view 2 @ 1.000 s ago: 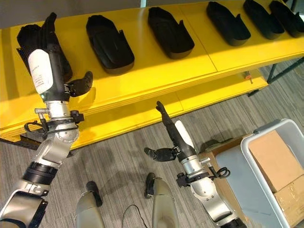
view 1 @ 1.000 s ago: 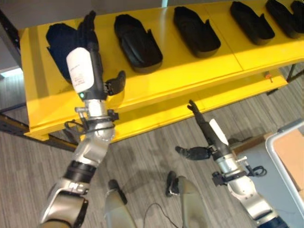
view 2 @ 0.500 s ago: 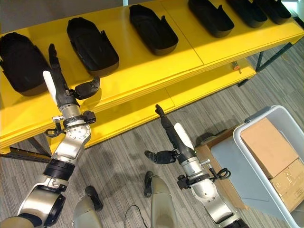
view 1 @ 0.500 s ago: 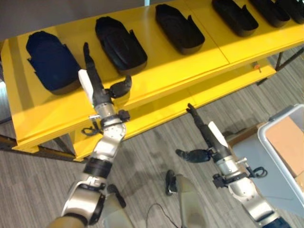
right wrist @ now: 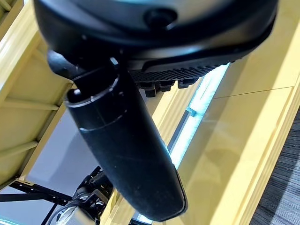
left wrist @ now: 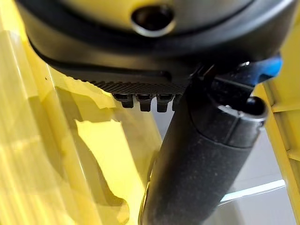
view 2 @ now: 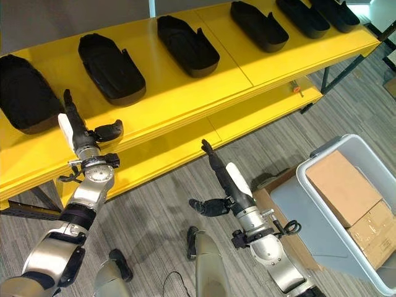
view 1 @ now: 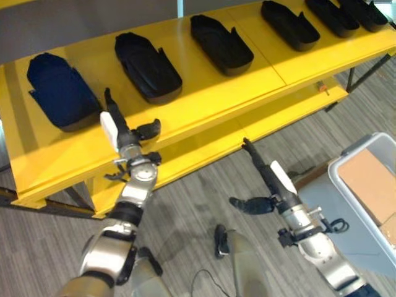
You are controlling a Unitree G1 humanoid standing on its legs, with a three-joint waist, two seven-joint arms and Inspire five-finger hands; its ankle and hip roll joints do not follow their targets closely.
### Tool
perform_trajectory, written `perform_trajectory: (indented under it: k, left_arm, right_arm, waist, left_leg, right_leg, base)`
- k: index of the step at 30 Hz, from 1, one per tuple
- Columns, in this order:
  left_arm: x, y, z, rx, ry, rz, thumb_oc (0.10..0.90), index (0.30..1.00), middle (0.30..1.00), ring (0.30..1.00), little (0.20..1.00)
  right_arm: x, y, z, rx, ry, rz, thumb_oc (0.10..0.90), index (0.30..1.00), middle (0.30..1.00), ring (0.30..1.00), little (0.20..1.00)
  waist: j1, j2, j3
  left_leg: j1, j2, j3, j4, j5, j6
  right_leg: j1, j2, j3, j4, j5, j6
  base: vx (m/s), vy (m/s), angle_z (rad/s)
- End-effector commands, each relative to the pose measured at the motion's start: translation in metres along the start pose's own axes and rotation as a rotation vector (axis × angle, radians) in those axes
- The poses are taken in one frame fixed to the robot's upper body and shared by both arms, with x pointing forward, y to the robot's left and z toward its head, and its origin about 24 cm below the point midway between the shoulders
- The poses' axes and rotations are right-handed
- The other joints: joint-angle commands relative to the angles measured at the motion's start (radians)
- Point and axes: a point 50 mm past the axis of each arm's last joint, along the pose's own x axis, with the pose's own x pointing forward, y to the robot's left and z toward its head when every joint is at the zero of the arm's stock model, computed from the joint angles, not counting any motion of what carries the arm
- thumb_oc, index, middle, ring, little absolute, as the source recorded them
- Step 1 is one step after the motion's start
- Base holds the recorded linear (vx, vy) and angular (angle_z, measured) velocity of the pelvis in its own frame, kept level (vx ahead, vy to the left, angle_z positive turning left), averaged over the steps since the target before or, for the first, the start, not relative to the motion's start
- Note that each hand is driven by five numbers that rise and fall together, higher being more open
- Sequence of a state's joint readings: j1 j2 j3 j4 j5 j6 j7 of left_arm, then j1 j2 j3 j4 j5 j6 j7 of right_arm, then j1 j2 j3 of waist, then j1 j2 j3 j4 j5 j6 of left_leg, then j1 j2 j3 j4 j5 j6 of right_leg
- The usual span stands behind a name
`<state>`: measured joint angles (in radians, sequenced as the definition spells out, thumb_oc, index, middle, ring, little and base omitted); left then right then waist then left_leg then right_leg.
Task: Move parts from the plastic box to the shelf.
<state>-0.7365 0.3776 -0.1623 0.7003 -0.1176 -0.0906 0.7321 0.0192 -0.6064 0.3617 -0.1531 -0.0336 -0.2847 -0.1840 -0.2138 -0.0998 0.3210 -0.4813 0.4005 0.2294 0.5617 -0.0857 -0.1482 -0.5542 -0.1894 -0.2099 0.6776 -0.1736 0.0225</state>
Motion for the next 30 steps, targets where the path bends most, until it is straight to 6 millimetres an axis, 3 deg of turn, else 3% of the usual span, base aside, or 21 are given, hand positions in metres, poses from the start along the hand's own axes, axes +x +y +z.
perform_trajectory:
  k: [1, 30]
  left_arm:
    - [0.024, 0.006, 0.049, -0.112, -0.163, 0.037, 0.9, 1.0, 1.0, 1.0, 1.0]
    - [0.014, 0.029, -0.004, -0.15, 0.034, 0.15, 0.9, 1.0, 1.0, 1.0, 1.0]
  right_arm:
    - [0.007, -0.011, 0.034, 0.044, -0.216, -0.045, 0.9, 1.0, 1.0, 1.0, 1.0]
    - [0.005, -0.009, 0.033, 0.058, -0.207, -0.034, 0.9, 1.0, 1.0, 1.0, 1.0]
  waist:
    - [-0.004, 0.014, -0.068]
    - [0.038, 0.012, -0.038]
  left_leg:
    - [0.064, 0.084, -0.069, -0.072, 0.08, -0.057]
    - [0.057, 0.069, -0.092, -0.059, 0.079, -0.051]
  right_leg:
    - [-0.009, -0.055, 0.086, -0.107, 0.164, 0.121]
    - [0.013, -0.065, 0.077, -0.09, 0.159, 0.119]
  base:
    - [0.0, 0.0, 0.0]
    - [0.0, 0.0, 0.0]
